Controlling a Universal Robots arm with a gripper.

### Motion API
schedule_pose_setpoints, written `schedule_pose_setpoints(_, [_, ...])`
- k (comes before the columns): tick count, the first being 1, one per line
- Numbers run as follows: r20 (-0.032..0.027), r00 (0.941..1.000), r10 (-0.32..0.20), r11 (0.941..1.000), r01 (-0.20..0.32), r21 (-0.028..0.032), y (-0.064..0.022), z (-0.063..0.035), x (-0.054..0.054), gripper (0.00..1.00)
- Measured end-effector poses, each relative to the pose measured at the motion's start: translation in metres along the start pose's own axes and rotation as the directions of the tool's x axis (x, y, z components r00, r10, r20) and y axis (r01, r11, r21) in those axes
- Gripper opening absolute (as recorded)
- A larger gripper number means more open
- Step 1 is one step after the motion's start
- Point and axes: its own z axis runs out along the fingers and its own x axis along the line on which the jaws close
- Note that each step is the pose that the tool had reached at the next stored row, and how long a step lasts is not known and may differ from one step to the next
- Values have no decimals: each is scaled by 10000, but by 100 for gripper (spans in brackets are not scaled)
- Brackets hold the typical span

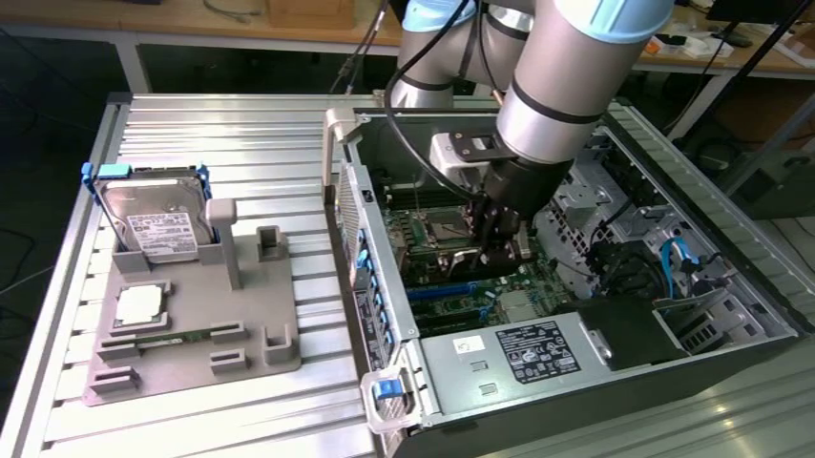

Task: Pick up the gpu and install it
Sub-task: 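Insert the gpu into the slot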

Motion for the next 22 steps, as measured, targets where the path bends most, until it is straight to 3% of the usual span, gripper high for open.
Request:
schedule_pose_setpoints(6, [-2,10000,-10,10000,10,-5,62,11,-14,27])
schedule_pose_setpoints(22, [-2,10000,52,10000,-52,-10,101,32,-15,27])
